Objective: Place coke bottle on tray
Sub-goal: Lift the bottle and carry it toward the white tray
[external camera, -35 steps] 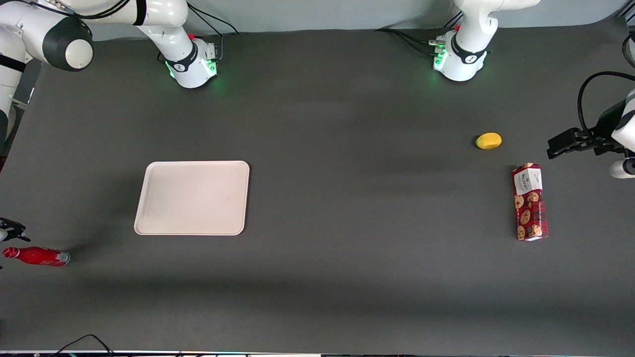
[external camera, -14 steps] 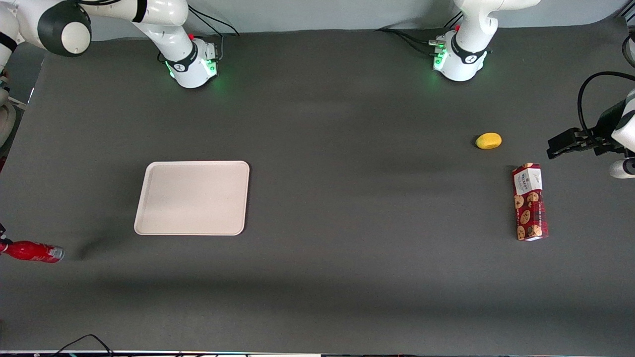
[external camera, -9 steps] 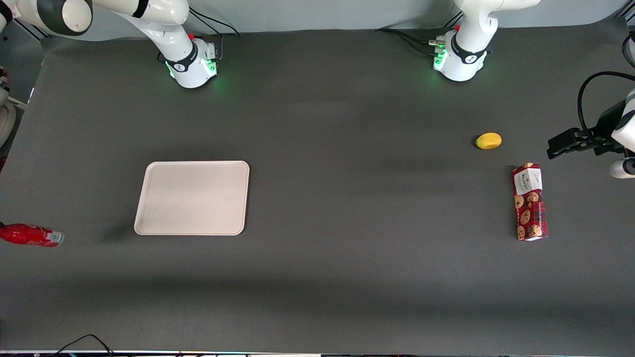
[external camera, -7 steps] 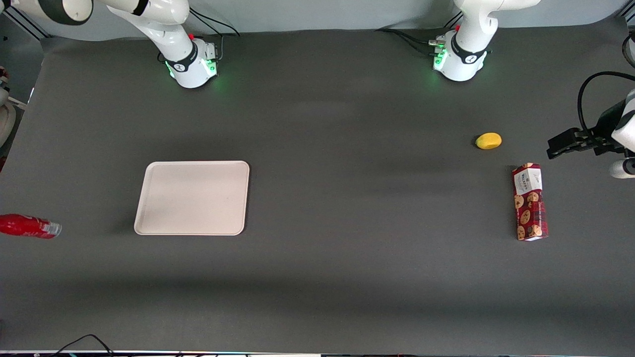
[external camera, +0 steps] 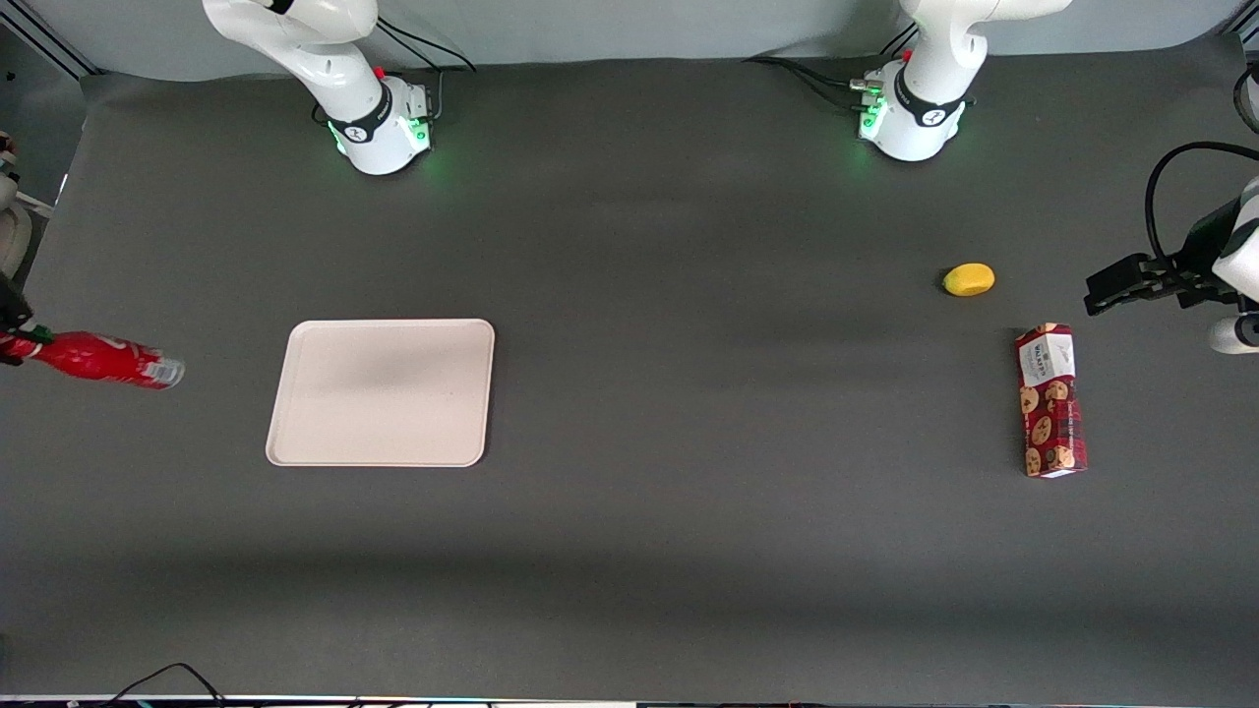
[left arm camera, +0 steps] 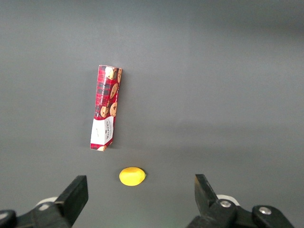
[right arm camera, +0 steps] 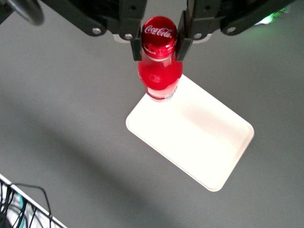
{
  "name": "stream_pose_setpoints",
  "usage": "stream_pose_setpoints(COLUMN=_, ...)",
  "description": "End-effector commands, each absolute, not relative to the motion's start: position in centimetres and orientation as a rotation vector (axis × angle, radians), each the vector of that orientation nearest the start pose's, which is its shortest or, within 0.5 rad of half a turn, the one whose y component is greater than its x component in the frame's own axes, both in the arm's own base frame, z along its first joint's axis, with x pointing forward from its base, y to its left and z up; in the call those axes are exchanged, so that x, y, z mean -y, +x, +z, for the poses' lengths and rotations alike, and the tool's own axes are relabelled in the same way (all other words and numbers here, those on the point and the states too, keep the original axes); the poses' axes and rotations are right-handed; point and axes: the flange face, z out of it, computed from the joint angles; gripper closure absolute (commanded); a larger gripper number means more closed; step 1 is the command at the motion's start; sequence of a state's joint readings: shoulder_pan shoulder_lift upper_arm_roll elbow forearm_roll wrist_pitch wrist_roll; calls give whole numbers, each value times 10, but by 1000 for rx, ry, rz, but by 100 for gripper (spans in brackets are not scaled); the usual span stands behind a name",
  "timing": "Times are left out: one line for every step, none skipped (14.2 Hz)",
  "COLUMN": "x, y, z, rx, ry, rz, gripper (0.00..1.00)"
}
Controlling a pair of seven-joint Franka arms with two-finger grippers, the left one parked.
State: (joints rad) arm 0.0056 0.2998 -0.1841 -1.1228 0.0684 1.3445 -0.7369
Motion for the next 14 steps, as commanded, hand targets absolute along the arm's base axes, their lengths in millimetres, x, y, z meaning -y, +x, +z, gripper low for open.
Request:
stream_pose_setpoints(x=49, y=601, z=605, rx=676, ry=-3031, rz=207, gripper=97)
stream_pose_setpoints(x=48, y=606, z=586, rx=649, ry=-3039, rz=204, gripper=97)
stream_pose_setpoints(x=50, y=609, z=557, rx=625, ry=-3043, rz=210, gripper=97)
stream_pose_setpoints(x=51, y=609, z=536, rx=565, ry=-3060, rz=193, gripper=97)
stream_pose_setpoints(x=50, y=606, z=513, rx=517, ry=-3071, rz=184, gripper=97)
stream_pose_setpoints(x=49, y=603, z=494, rx=495, ry=-3078, rz=168, gripper=97)
stream_pose_setpoints(x=50, y=599, z=474, rx=466, ry=-3085, rz=172, gripper=97)
stream_pose_setpoints(x=52, y=597, z=456, rx=435, ry=-3111, rz=179, gripper=97)
stream_pose_setpoints(x=51, y=594, z=446, rx=387, ry=-3134, rz=169, gripper=97)
stream_pose_setpoints(x=52, y=590, z=434, rx=346, ry=-3142, rz=155, gripper=97)
stream_pose_setpoints(x=49, y=586, z=421, rx=334, ry=-3145, rz=143, gripper=97)
stream_pose_setpoints(x=49, y=580, z=406, rx=322, ry=-3145, rz=132, gripper=97)
stream_pose_setpoints(x=50, y=573, z=394, rx=309, ry=-3147, rz=115, gripper=97)
stream_pose_setpoints(x=51, y=565, z=379, rx=285, ry=-3149, rz=107, gripper=96)
